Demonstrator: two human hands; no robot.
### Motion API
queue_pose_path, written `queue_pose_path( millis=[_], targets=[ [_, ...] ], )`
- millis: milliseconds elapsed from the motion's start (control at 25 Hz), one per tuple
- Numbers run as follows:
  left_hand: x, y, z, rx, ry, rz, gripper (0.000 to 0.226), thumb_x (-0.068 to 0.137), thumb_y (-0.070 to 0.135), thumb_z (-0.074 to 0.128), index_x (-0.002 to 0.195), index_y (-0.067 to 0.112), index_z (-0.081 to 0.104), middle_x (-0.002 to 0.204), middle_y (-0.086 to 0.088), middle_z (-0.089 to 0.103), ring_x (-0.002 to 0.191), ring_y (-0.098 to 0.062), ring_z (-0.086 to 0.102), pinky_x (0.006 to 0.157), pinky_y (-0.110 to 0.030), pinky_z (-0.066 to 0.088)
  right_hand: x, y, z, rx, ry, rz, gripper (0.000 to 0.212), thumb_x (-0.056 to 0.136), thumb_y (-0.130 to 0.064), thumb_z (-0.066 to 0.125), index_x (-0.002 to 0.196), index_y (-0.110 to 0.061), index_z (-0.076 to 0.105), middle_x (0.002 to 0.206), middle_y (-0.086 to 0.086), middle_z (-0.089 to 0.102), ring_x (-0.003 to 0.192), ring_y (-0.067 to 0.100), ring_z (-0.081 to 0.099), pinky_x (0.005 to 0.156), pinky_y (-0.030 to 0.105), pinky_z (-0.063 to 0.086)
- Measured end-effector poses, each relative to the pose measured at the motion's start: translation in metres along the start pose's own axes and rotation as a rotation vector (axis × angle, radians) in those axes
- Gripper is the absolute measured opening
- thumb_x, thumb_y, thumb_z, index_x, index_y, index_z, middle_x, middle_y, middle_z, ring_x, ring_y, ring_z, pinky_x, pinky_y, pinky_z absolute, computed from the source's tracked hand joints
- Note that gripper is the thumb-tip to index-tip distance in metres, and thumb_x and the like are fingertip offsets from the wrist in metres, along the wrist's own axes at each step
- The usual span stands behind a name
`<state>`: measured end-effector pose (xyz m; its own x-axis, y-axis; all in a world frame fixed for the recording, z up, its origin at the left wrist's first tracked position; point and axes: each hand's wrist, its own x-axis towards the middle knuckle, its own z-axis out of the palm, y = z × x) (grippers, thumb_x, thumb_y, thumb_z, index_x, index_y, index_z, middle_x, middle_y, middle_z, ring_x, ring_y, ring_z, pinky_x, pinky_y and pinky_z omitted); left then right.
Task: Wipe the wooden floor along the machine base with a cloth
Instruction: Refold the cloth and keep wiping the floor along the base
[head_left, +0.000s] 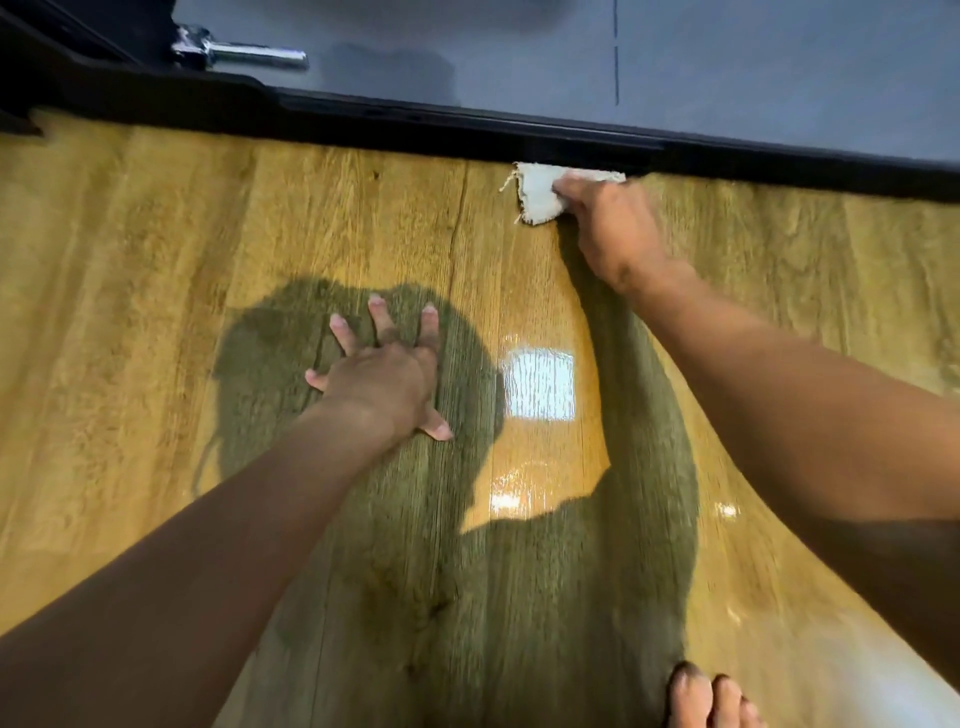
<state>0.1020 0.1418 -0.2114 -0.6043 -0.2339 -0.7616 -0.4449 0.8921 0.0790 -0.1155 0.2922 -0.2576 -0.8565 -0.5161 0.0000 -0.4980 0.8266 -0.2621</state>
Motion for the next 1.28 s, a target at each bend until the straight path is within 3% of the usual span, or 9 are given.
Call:
queue_pose_path(
  millis=[160,280,360,520,680,800,1000,1160,1280],
  targets=[
    [0.005,-0.003,0.004,-0.013,0.011,0.011,0.127,0.071,0.044,0.077,0.145,0.032,-0.025,0.147,-0.019,-0.038,0.133,-0.053,-0.024,0.098,-0.076,0.02,-0.106,-0.036,0.004,0.048,-0.015,-0.185,0.035,0.097,-0.004,0.043,0.128,-0.017,0.051,0.122,0.008,0.061,0.092,0.026,0.067,0.073,0.041,0.059],
    [0.008,-0.004,0.007,-0.021,0.026,0.011,0.128,0.069,0.044,0.079,0.145,0.034,-0.024,0.148,-0.018,-0.037,0.133,-0.053,-0.023,0.097,-0.077,0.019,-0.161,-0.033,-0.004,0.037,-0.084,-0.339,0.052,0.084,0.012,0.054,0.13,-0.012,0.053,0.129,0.011,0.059,0.105,0.026,0.065,0.082,0.037,0.055],
    [0.008,-0.006,0.008,-0.014,0.043,0.013,0.129,0.067,0.045,0.079,0.145,0.035,-0.023,0.149,-0.017,-0.035,0.134,-0.053,-0.022,0.096,-0.078,0.019,-0.131,-0.027,-0.013,0.003,-0.105,-0.276,0.045,0.093,0.004,0.049,0.133,-0.016,0.051,0.13,0.01,0.058,0.095,0.025,0.069,0.071,0.031,0.058],
    [0.004,-0.006,0.008,-0.009,0.058,0.022,0.128,0.068,0.047,0.079,0.144,0.035,-0.024,0.148,-0.016,-0.036,0.134,-0.052,-0.023,0.097,-0.077,0.019,-0.103,-0.03,-0.01,-0.024,-0.114,-0.076,0.04,0.102,-0.009,0.031,0.137,-0.023,0.042,0.144,0.002,0.046,0.119,0.022,0.056,0.093,0.042,0.051],
    [0.0,-0.007,0.009,-0.014,0.066,0.03,0.127,0.069,0.046,0.077,0.144,0.035,-0.024,0.149,-0.016,-0.034,0.133,-0.052,-0.023,0.097,-0.077,0.017,-0.245,-0.039,-0.005,-0.009,-0.146,-0.361,0.06,0.08,0.015,0.05,0.134,-0.012,0.051,0.136,0.008,0.054,0.123,0.027,0.053,0.097,0.043,0.048],
    [0.0,-0.004,0.008,-0.015,0.077,0.032,0.126,0.068,0.044,0.078,0.146,0.035,-0.021,0.15,-0.017,-0.031,0.133,-0.053,-0.022,0.096,-0.077,0.017,-0.265,-0.026,-0.01,-0.019,-0.172,-0.58,0.053,0.082,0.003,0.042,0.132,-0.009,0.054,0.134,0.008,0.055,0.122,0.025,0.053,0.096,0.045,0.049],
    [-0.001,-0.009,0.008,-0.011,0.091,0.042,0.124,0.069,0.048,0.077,0.146,0.035,-0.02,0.151,-0.015,-0.03,0.134,-0.052,-0.021,0.104,-0.072,0.017,-0.22,-0.041,-0.018,-0.016,-0.135,-0.224,0.063,0.079,0.017,0.051,0.137,-0.007,0.047,0.139,0.017,0.048,0.124,0.035,0.05,0.091,0.047,0.049],
    [-0.001,-0.011,0.008,0.011,0.093,0.022,0.124,0.07,0.049,0.076,0.145,0.035,-0.022,0.151,-0.014,-0.031,0.135,-0.051,-0.02,0.104,-0.071,0.019,-0.318,-0.033,-0.013,-0.088,-0.133,-0.578,0.063,0.072,0.013,0.042,0.13,-0.009,0.053,0.132,0.008,0.056,0.121,0.025,0.052,0.098,0.038,0.044],
    [-0.001,-0.004,0.007,0.019,0.084,0.022,0.125,0.07,0.048,0.076,0.146,0.034,-0.022,0.151,-0.015,-0.03,0.135,-0.052,-0.019,0.105,-0.07,0.02,-0.309,-0.016,-0.023,-0.087,-0.185,-0.595,0.062,0.07,0.007,0.05,0.129,-0.01,0.057,0.131,0.008,0.057,0.12,0.022,0.053,0.098,0.041,0.037]
  ],
)
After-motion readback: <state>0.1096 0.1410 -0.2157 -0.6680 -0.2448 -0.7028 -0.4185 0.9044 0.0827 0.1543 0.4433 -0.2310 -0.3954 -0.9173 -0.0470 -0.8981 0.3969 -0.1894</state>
